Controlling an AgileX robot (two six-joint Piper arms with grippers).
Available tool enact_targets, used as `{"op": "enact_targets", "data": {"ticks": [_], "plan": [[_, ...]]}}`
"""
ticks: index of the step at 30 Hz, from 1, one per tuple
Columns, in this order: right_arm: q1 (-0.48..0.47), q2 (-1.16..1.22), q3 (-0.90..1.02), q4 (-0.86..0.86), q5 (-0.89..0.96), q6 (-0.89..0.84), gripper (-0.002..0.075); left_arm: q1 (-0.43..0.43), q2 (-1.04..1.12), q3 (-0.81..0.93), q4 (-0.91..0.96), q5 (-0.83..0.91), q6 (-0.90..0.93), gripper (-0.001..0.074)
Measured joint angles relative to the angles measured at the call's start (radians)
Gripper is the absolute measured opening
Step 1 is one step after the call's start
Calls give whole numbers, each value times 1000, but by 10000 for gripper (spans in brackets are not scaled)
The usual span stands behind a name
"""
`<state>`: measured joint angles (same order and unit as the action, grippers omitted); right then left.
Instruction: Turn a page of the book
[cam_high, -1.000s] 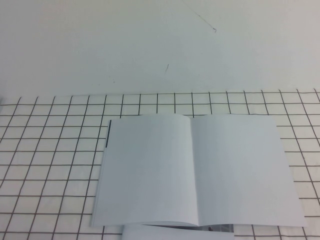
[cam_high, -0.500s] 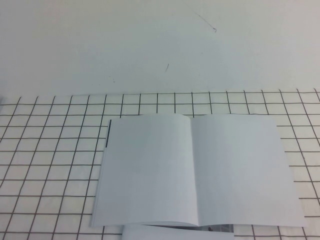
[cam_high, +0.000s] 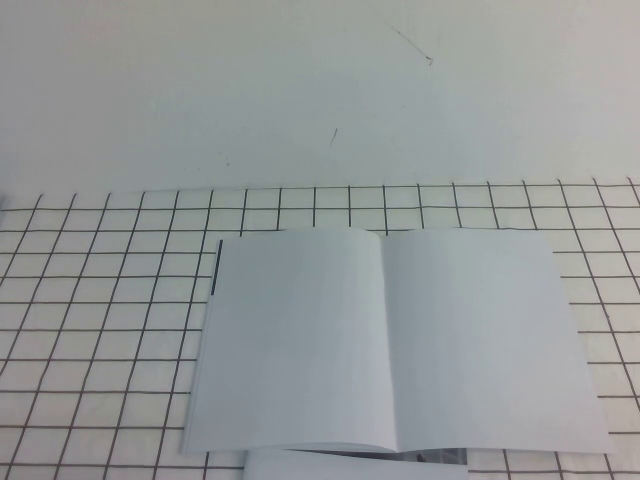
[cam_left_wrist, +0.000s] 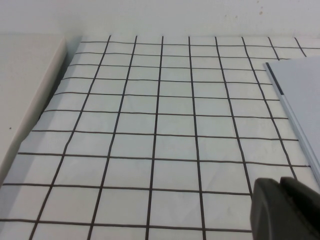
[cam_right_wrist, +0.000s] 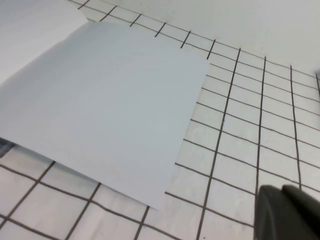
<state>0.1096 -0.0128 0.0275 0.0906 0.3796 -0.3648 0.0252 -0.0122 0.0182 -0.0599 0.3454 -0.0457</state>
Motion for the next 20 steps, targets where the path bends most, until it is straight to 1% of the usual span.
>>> {"op": "enact_targets", "data": {"ticks": [5,9,12,20], "plan": [[-20,0,0,0,0,15,0,0,0,0,0,0,0,-3],[-109,0,0,-7,-4,97,0,0,0,0,0,0,0,-3],[-152,0,0,-15,-5,118,0,0,0,0,0,0,0,-3],[-161,0,0,-80,-5,135,-1,0,0,0,0,0,0,-3]]}}
